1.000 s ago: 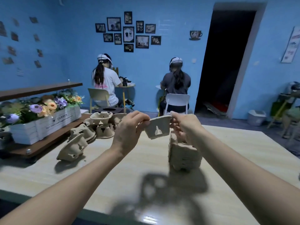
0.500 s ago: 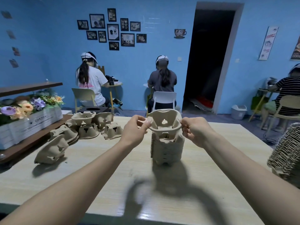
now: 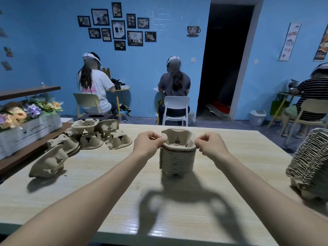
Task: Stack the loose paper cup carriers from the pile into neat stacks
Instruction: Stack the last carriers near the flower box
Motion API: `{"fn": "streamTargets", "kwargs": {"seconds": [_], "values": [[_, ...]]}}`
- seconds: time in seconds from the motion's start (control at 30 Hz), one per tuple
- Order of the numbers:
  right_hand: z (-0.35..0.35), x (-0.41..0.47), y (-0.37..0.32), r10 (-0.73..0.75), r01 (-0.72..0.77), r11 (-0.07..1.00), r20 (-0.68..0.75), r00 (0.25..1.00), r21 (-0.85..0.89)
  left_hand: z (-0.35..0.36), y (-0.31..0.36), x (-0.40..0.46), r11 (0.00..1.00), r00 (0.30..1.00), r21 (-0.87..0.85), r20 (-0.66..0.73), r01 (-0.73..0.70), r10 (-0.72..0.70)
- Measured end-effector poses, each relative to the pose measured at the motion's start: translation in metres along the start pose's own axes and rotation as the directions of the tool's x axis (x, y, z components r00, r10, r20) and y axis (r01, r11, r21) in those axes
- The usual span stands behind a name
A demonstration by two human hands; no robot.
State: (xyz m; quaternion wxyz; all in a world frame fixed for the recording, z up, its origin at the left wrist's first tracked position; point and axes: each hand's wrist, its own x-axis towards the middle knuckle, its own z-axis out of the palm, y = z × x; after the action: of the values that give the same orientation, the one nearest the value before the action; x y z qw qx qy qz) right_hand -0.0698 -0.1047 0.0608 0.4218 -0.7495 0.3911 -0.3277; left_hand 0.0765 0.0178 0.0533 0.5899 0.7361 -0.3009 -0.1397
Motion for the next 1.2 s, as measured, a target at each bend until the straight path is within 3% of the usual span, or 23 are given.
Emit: {"fn": "streamTargets", "kwargs": {"seconds": [0.3,0.47,0.67,0.87,1.2], "values": [[0.006,-0.006,0.006,-0.121,0.111,0.976,-0.042,0.992,-0.19,0.003,-0.009,0.001,0.998,1.0,0.06,-0.015,0.004,-0.003],[0.011,-0.007,-0.001,-0.257,0.227,0.933,-0.075,0.964,-0.28,0.002,-0.014,0.004,0.989,0.995,0.131,-0.058,-0.069,0.078],[0.042,-0.007,-0.032,-0.404,0.392,0.898,-0.022,0.915,-0.2,-0.029,-0.032,0.01,0.958,0.984,0.248,-0.073,-0.142,0.165],[0.102,-0.011,-0.054,-0.466,0.473,0.876,0.083,0.881,-0.1,-0.073,-0.065,0.016,0.943,0.977,0.311,-0.131,-0.122,0.169],[0.198,-0.005,-0.04,-0.426,0.455,0.885,0.228,0.875,-0.093,-0.116,-0.135,0.039,0.913,0.979,0.408,-0.187,-0.004,0.088]]}}
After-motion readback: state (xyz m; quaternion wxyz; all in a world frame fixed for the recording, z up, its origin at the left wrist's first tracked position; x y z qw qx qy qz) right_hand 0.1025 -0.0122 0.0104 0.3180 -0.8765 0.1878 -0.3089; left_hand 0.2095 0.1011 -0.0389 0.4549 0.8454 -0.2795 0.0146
